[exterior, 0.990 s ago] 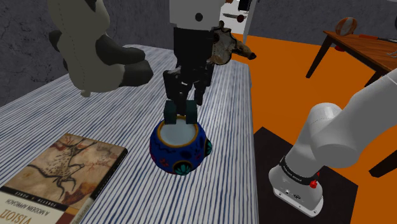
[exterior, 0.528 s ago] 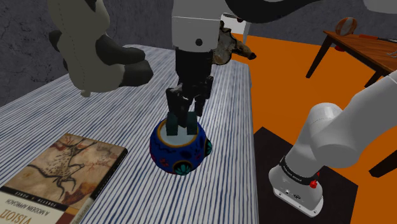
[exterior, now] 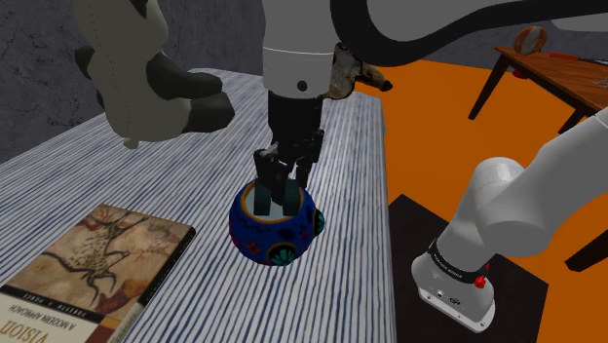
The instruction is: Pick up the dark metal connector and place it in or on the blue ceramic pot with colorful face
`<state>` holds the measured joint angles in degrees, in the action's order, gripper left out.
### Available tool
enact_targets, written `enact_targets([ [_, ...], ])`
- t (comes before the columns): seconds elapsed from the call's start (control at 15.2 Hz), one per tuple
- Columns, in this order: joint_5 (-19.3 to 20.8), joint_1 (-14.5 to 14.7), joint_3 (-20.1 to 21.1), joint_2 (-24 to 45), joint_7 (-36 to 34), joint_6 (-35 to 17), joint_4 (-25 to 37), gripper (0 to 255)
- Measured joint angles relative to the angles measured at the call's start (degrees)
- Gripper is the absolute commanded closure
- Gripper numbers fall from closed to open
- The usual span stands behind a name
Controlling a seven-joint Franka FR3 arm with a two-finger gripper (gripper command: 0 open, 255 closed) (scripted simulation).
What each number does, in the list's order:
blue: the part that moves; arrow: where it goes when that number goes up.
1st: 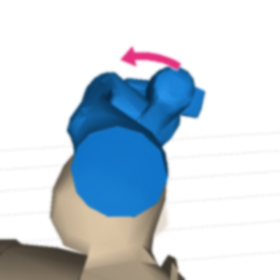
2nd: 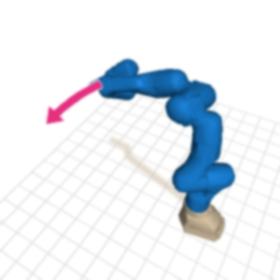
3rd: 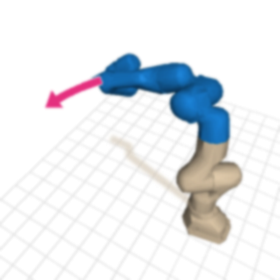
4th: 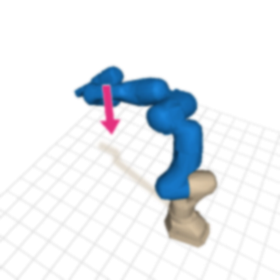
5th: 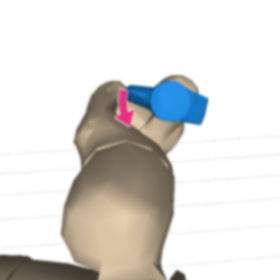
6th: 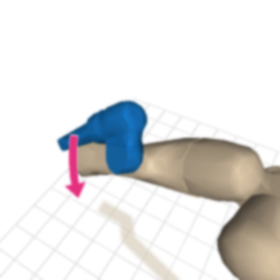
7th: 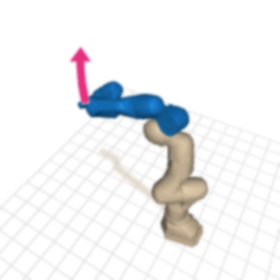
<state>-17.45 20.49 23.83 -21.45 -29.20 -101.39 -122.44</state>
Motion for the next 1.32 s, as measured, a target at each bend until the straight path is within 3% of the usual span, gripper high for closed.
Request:
enact_targets([
  [0.13, 0.0, 0.01, -0.02, -0.02, 0.02, 0.0, -0.01, 255],
  [0.2, -0.01, 0.01, -0.04, -0.03, 0.04, 0.0, -0.02, 0],
  [0.59, -0.03, 0.02, -0.01, 0.06, 0.06, 0.01, -0.17, 0],
  [0.92, 0.82, -0.5, -1.01, 0.61, -0.51, 6.12, 6.47, 0],
  [1.32, 0.93, -0.61, -1.27, 0.6, -0.42, 7.09, 7.33, 0],
])
